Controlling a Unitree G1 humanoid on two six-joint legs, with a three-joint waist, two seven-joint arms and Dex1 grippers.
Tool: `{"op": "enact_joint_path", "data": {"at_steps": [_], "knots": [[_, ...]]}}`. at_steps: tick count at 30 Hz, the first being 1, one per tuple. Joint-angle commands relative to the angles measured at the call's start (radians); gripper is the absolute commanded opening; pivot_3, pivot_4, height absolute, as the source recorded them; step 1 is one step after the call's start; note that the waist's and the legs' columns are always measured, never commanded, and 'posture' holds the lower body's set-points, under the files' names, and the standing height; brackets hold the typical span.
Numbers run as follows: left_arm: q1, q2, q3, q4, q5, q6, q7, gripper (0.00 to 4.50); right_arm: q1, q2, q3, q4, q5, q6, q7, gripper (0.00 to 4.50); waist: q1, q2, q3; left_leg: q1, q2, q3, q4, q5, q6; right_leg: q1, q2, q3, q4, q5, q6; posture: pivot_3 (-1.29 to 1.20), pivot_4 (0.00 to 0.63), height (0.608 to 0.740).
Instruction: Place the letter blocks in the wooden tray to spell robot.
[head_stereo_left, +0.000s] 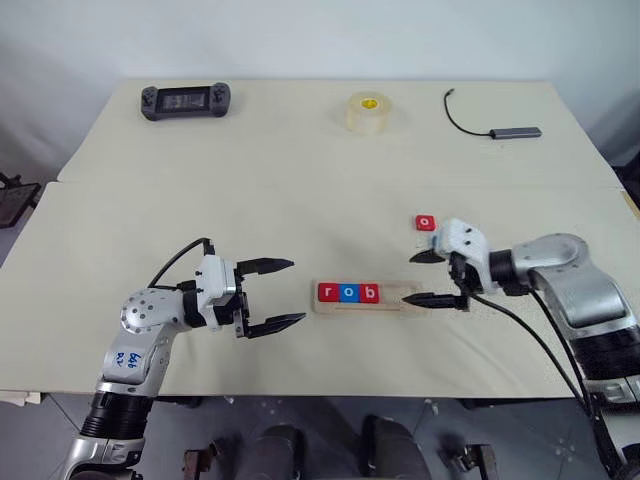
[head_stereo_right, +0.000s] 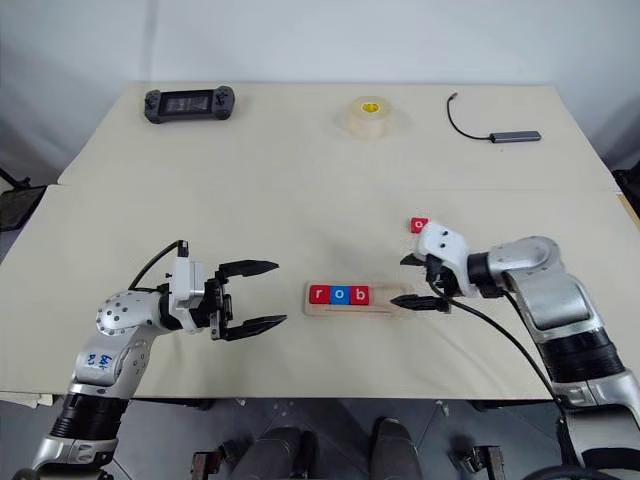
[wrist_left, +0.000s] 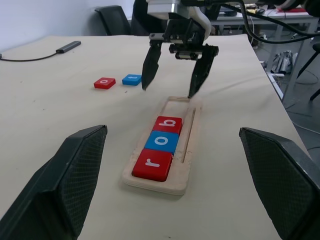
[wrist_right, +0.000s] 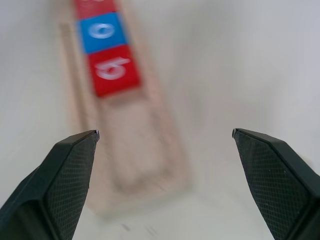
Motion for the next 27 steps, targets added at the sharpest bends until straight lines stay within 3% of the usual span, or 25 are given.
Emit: {"op": "enact_joint_path", "data": {"at_steps": [1, 5, 10, 14, 21, 23, 27], "knots": [[0.012, 0.010, 0.021, -0.022, -0.012, -0.011, 0.005, 4.50, 0.146, -0.002, -0.240, -0.060, 0.081, -0.092, -0.084, 4.49, 0.010, 0.000, 0.000, 0.000, 0.000, 0.000, 0.000, 0.000, 0.000, 0.000, 0.000, 0.000, 0.000, 0.000, 0.000, 0.00, 0.150, 0.740], [-0.003, 0.020, 0.036, 0.011, -0.017, -0.007, -0.002, 4.50, 0.389, 0.054, -0.440, -0.107, 0.068, -0.277, -0.200, 4.49, 0.024, 0.000, 0.000, 0.000, 0.000, 0.001, 0.000, 0.000, 0.000, 0.000, 0.000, 0.000, 0.000, 0.000, 0.000, 0.00, 0.150, 0.740], [-0.034, 0.026, 0.051, 0.073, -0.012, -0.021, -0.013, 4.50, 0.627, 0.156, -0.610, -0.102, 0.128, -0.461, -0.235, 4.49, 0.021, 0.000, 0.000, 0.002, 0.000, 0.002, 0.000, 0.000, 0.001, 0.002, 0.001, 0.001, 0.000, 0.000, 0.000, 0.00, 0.150, 0.740], [-0.051, 0.016, 0.059, 0.109, -0.006, -0.033, -0.004, 4.50, 0.734, 0.257, -0.670, -0.122, 0.195, -0.528, -0.277, 4.49, 0.016, 0.000, 0.000, 0.004, 0.000, 0.003, -0.001, 0.000, 0.001, 0.002, 0.001, 0.003, 0.001, 0.000, 0.000, 0.00, 0.150, 0.740], [-0.071, -0.002, 0.045, 0.124, -0.018, -0.019, -0.011, 4.50, 0.685, 0.268, -0.614, -0.160, 0.217, -0.515, -0.339, 4.49, 0.007, 0.001, 0.000, 0.006, 0.001, 0.005, -0.001, 0.000, 0.001, 0.002, 0.001, 0.006, 0.003, 0.000, 0.000, 0.00, 0.150, 0.740], [-0.076, -0.004, 0.049, 0.125, -0.017, -0.006, 0.002, 4.50, 0.640, 0.226, -0.576, -0.193, 0.242, -0.426, -0.339, 4.49, 0.005, 0.001, 0.000, 0.006, 0.001, 0.005, -0.001, 0.000, 0.001, 0.001, 0.001, 0.006, 0.004, 0.000, 0.000, 0.00, 0.150, 0.740], [-0.086, -0.008, 0.059, 0.125, -0.019, 0.018, 0.025, 4.50, 0.504, 0.141, -0.513, -0.252, 0.371, -0.072, -0.428, 4.49, 0.008, 0.001, 0.000, 0.005, 0.001, 0.004, 0.000, 0.000, 0.001, 0.001, 0.001, 0.005, 0.004, 0.000, 0.000, 0.00, 0.150, 0.740]]}}
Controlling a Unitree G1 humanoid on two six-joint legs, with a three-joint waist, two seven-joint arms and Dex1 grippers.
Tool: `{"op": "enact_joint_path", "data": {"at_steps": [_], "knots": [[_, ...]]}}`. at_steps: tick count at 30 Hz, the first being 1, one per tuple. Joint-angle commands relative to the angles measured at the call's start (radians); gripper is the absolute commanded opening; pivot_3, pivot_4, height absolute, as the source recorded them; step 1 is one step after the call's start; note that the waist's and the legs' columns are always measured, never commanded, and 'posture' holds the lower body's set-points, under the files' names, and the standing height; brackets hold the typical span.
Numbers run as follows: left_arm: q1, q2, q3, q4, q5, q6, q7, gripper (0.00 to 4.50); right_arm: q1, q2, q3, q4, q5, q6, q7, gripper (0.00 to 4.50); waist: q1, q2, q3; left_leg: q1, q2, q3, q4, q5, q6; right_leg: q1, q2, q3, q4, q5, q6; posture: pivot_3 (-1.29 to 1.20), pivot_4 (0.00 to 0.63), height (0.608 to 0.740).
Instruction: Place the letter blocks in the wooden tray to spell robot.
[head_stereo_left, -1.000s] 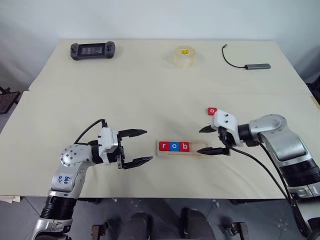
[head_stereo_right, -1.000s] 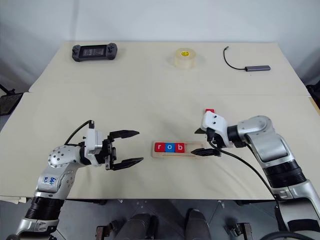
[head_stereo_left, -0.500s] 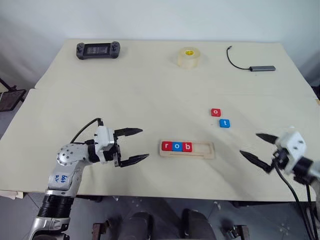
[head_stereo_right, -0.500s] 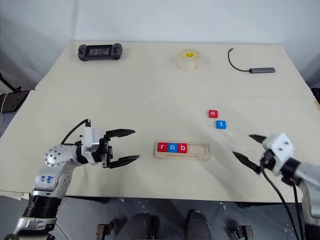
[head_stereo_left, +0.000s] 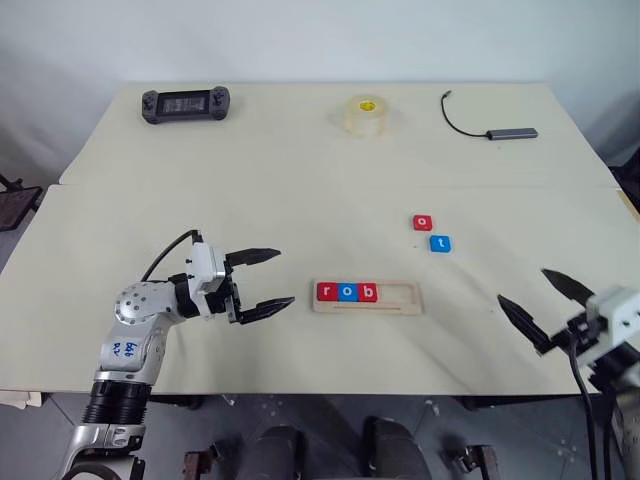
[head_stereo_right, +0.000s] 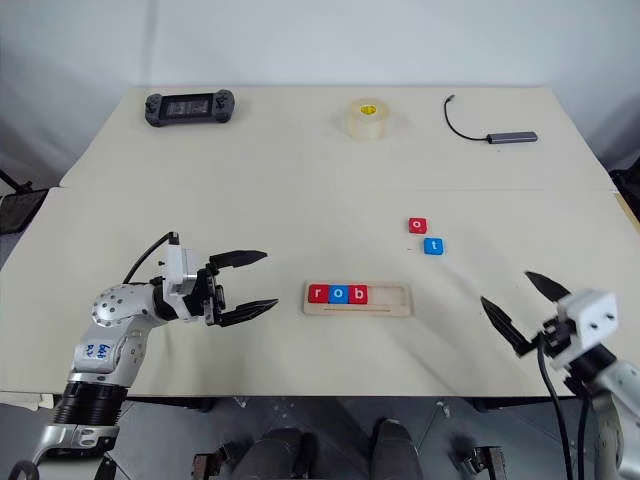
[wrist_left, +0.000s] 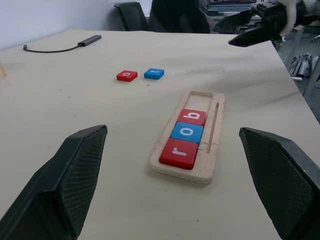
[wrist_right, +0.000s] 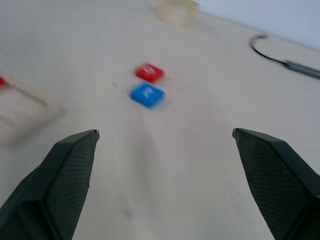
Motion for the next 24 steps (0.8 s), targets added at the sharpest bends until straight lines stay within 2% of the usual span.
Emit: {"op": "enact_joint_path", "data": {"at_steps": [1, 5, 8, 11, 17, 24], "knots": [[-0.013, 0.000, 0.019, -0.008, -0.017, 0.015, 0.018, 4.50, -0.109, -0.062, 0.047, -0.053, 0.070, 0.251, -0.097, 4.49, 0.001, 0.000, 0.000, 0.000, 0.000, -0.001, 0.000, 0.000, 0.000, 0.000, 0.000, -0.001, 0.000, 0.000, 0.000, 0.00, 0.150, 0.740], [-0.001, 0.004, 0.012, -0.023, -0.003, 0.004, 0.022, 4.50, -0.287, -0.131, 0.195, -0.022, -0.024, 0.434, -0.190, 4.49, 0.002, 0.000, 0.000, -0.002, 0.000, -0.001, 0.001, 0.000, 0.000, -0.001, 0.000, -0.001, -0.001, 0.000, 0.000, 0.00, 0.150, 0.740], [0.023, 0.007, 0.002, -0.054, -0.011, 0.011, 0.009, 4.50, -0.430, -0.108, 0.283, 0.037, -0.072, 0.542, -0.273, 4.49, 0.002, 0.000, 0.000, -0.003, 0.000, -0.001, 0.000, 0.000, 0.000, -0.002, 0.000, -0.002, -0.001, 0.000, -0.001, 0.00, 0.150, 0.740], [0.037, -0.001, -0.004, -0.073, -0.006, 0.008, 0.019, 4.50, -0.504, -0.067, 0.333, 0.082, -0.096, 0.581, -0.304, 4.49, 0.009, 0.000, 0.000, -0.004, -0.001, -0.003, 0.000, 0.000, 0.000, -0.002, 0.000, -0.003, -0.002, 0.000, -0.001, 0.00, 0.150, 0.740], [0.056, -0.004, 0.005, -0.097, -0.005, 0.002, 0.044, 4.50, -0.549, -0.034, 0.325, 0.117, -0.126, 0.642, -0.376, 4.49, 0.012, 0.000, 0.000, -0.005, -0.003, -0.004, 0.000, 0.000, 0.001, -0.002, -0.001, -0.003, -0.002, 0.000, -0.001, 0.00, 0.150, 0.740], [0.080, -0.003, 0.004, -0.117, -0.007, 0.001, 0.059, 4.50, -0.596, -0.022, 0.335, 0.117, -0.129, 0.686, -0.395, 4.49, 0.004, 0.000, 0.000, -0.005, -0.001, -0.003, 0.000, 0.000, 0.000, -0.002, 0.000, -0.003, -0.001, 0.000, -0.001, 0.00, 0.150, 0.740]]}}
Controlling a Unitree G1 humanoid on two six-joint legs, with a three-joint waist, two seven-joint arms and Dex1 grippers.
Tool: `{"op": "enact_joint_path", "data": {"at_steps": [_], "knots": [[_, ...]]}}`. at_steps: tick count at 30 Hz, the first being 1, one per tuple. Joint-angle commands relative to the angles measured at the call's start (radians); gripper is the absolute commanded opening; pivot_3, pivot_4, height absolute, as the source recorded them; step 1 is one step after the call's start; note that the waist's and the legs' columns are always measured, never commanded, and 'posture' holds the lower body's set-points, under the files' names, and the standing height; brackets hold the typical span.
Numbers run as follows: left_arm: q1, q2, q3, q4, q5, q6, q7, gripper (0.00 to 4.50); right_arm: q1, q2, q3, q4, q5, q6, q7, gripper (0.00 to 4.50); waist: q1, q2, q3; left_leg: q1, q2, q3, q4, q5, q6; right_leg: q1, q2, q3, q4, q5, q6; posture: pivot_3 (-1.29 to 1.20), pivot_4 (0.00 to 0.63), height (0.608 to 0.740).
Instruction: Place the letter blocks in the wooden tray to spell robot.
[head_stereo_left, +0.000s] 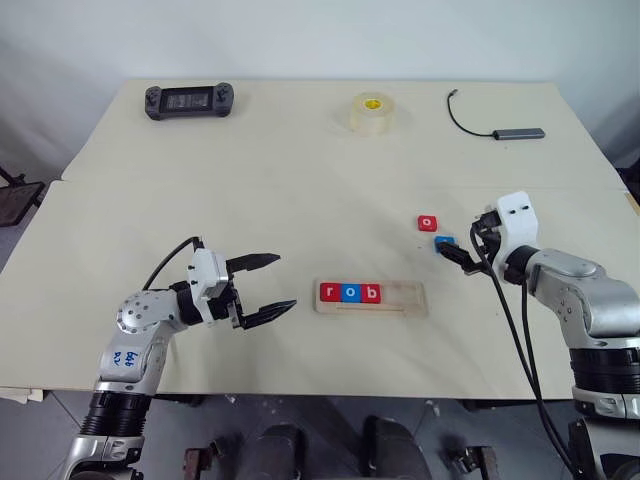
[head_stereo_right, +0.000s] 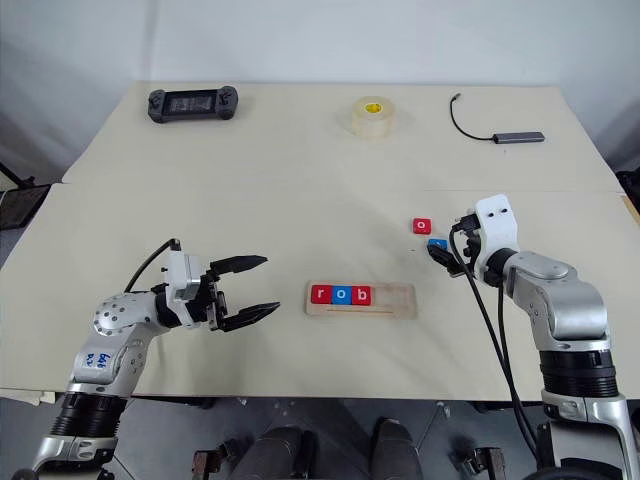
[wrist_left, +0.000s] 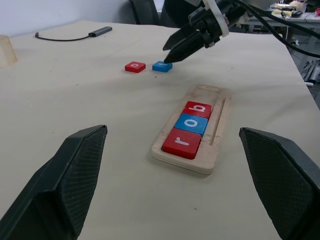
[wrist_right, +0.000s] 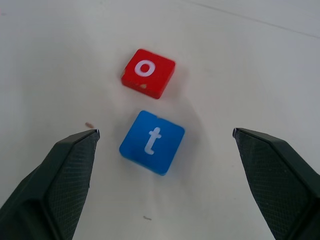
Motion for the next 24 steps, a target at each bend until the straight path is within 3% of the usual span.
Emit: {"op": "enact_joint_path", "data": {"at_steps": [1, 7, 16, 24], "knots": [[0.014, 0.000, 0.011, -0.052, -0.010, -0.014, 0.009, 4.50, -0.029, 0.010, -0.020, -0.018, -0.003, 0.018, -0.013, 4.49, 0.000, 0.000, 0.000, 0.000, 0.000, 0.000, 0.000, 0.000, 0.000, 0.000, 0.000, 0.000, 0.000, 0.000, 0.000, 0.00, 0.150, 0.740], [0.018, 0.002, 0.010, -0.058, -0.009, -0.012, 0.012, 4.50, -0.098, 0.042, 0.013, 0.007, -0.016, 0.065, -0.031, 4.49, -0.005, 0.000, 0.000, 0.000, 0.000, 0.000, 0.000, 0.000, 0.000, 0.000, 0.000, 0.000, 0.000, 0.000, 0.000, 0.00, 0.150, 0.740], [-0.004, 0.003, 0.006, -0.050, -0.007, -0.012, 0.011, 4.50, -0.311, 0.189, 0.032, 0.280, -0.108, 0.092, -0.186, 4.49, -0.022, 0.000, 0.000, 0.000, -0.001, 0.000, 0.000, 0.000, 0.000, -0.001, 0.000, 0.000, 0.002, 0.000, 0.000, 0.00, 0.150, 0.740], [0.025, 0.007, 0.014, -0.078, -0.008, -0.009, 0.025, 4.50, -0.332, 0.315, 0.031, 0.369, -0.143, 0.076, -0.253, 4.49, -0.028, -0.001, -0.001, 0.000, 0.000, 0.000, -0.001, 0.000, 0.000, -0.002, 0.000, 0.001, 0.003, 0.000, 0.000, 0.00, 0.150, 0.740]]}}
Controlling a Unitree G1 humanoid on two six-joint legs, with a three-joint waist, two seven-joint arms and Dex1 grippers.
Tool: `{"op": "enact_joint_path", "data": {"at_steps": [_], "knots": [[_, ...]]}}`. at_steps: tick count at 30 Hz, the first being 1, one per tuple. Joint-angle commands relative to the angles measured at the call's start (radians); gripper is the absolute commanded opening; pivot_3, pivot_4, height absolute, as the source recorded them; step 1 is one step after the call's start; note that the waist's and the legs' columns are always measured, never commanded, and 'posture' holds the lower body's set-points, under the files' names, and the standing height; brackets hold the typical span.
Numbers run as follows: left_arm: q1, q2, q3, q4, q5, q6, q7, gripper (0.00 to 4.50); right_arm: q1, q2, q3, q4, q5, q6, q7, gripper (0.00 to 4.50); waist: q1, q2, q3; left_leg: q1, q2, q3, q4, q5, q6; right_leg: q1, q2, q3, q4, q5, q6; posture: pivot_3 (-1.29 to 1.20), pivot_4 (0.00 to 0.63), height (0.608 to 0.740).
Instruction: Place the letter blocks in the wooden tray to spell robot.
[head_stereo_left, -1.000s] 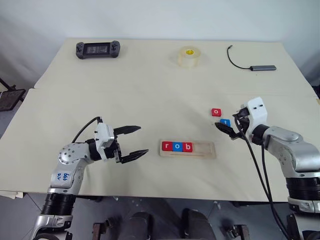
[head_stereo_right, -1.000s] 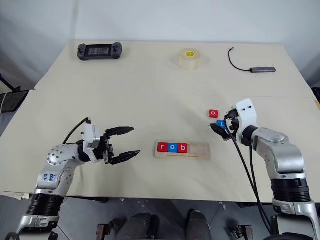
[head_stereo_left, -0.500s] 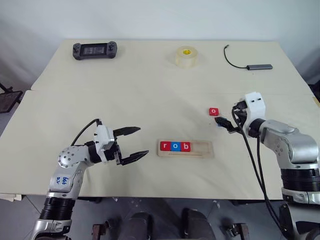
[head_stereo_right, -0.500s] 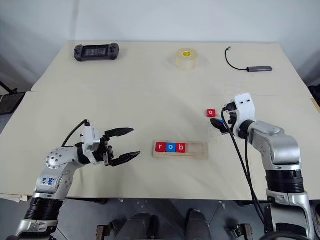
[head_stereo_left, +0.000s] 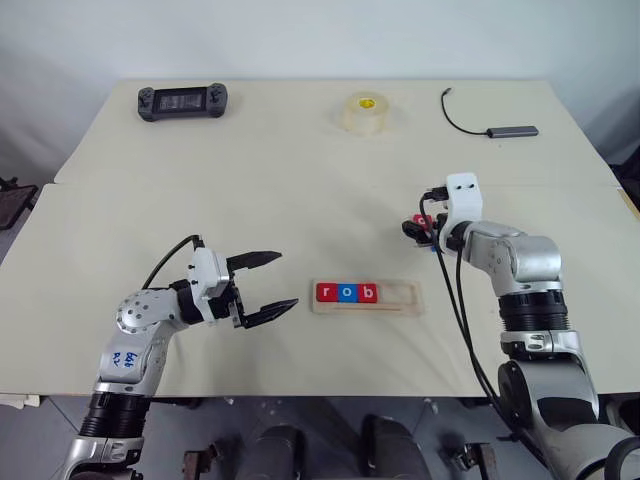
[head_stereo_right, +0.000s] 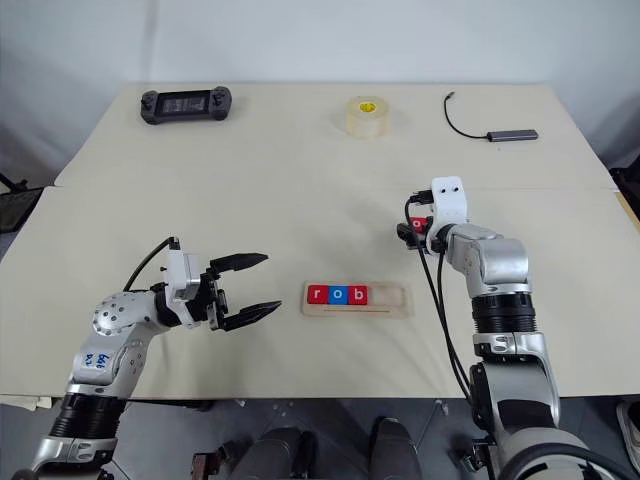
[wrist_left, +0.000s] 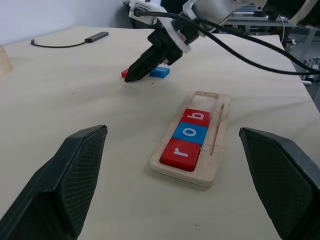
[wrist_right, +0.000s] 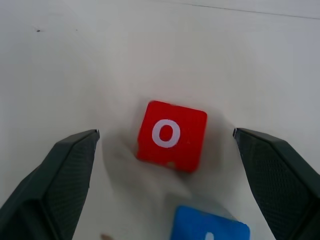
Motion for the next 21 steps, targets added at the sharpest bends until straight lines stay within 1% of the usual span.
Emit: {"op": "enact_joint_path", "data": {"at_steps": [1, 3, 4, 10, 13, 15, 17, 21], "knots": [[0.013, 0.006, 0.013, -0.052, -0.009, -0.008, 0.009, 4.50, -0.007, 0.039, -0.015, 0.026, -0.013, 0.003, -0.042, 4.31, -0.004, 0.000, 0.000, 0.000, 0.000, 0.000, 0.000, 0.000, 0.000, 0.000, 0.000, 0.000, 0.000, 0.000, 0.000, 0.00, 0.150, 0.740], [0.014, 0.008, 0.015, -0.055, -0.010, -0.006, 0.012, 4.50, -0.003, 0.049, -0.023, 0.024, -0.025, 0.004, -0.065, 3.85, -0.011, 0.000, 0.000, 0.000, 0.000, 0.000, 0.000, 0.000, 0.000, 0.000, 0.000, 0.000, 0.001, 0.000, 0.000, 0.00, 0.150, 0.740], [0.013, 0.010, 0.016, -0.054, -0.010, -0.006, 0.012, 4.50, -0.003, 0.054, -0.026, 0.022, -0.027, 0.009, -0.070, 3.55, -0.014, 0.000, 0.000, 0.001, 0.000, 0.000, 0.000, 0.000, 0.000, 0.000, 0.000, 0.000, 0.001, 0.000, 0.000, 0.00, 0.150, 0.740], [0.006, 0.012, 0.013, -0.049, -0.010, -0.003, 0.010, 4.50, 0.009, 0.071, -0.048, -0.029, -0.021, 0.029, -0.077, 1.56, -0.019, 0.000, 0.000, 0.001, 0.000, 0.000, 0.000, 0.000, 0.000, 0.000, 0.000, 0.000, 0.002, 0.000, -0.001, 0.00, 0.150, 0.740], [-0.002, 0.007, 0.002, -0.045, -0.011, 0.000, 0.002, 4.50, 0.009, 0.063, -0.063, -0.078, -0.005, 0.043, -0.060, 1.56, -0.019, 0.000, 0.000, 0.001, 0.000, 0.000, 0.000, 0.000, 0.000, 0.000, 0.000, 0.000, 0.002, 0.000, -0.001, 0.00, 0.150, 0.740], [-0.011, 0.002, -0.005, -0.037, -0.011, 0.001, -0.003, 4.50, 0.027, 0.041, -0.059, -0.147, 0.010, 0.039, -0.019, 1.56, -0.019, 0.000, 0.000, 0.001, 0.000, 0.000, 0.000, 0.000, 0.000, 0.000, 0.000, 0.001, 0.002, 0.000, -0.001, 0.00, 0.150, 0.740], [-0.025, -0.002, -0.013, -0.021, -0.010, -0.001, -0.012, 4.50, 0.060, 0.007, -0.054, -0.242, 0.028, 0.055, 0.024, 1.56, -0.015, 0.000, 0.000, 0.000, 0.000, 0.000, 0.000, 0.000, 0.000, -0.001, 0.000, 0.001, 0.002, 0.000, -0.001, 0.00, 0.150, 0.740], [-0.066, -0.017, -0.036, 0.026, -0.006, -0.011, -0.038, 4.50, 0.165, -0.079, -0.084, -0.489, 0.077, 0.178, 0.070, 1.56, -0.001, 0.001, 0.000, 0.000, -0.001, -0.001, 0.000, 0.000, 0.000, -0.001, -0.001, 0.001, 0.001, 0.000, -0.001, 0.00, 0.150, 0.740]]}}
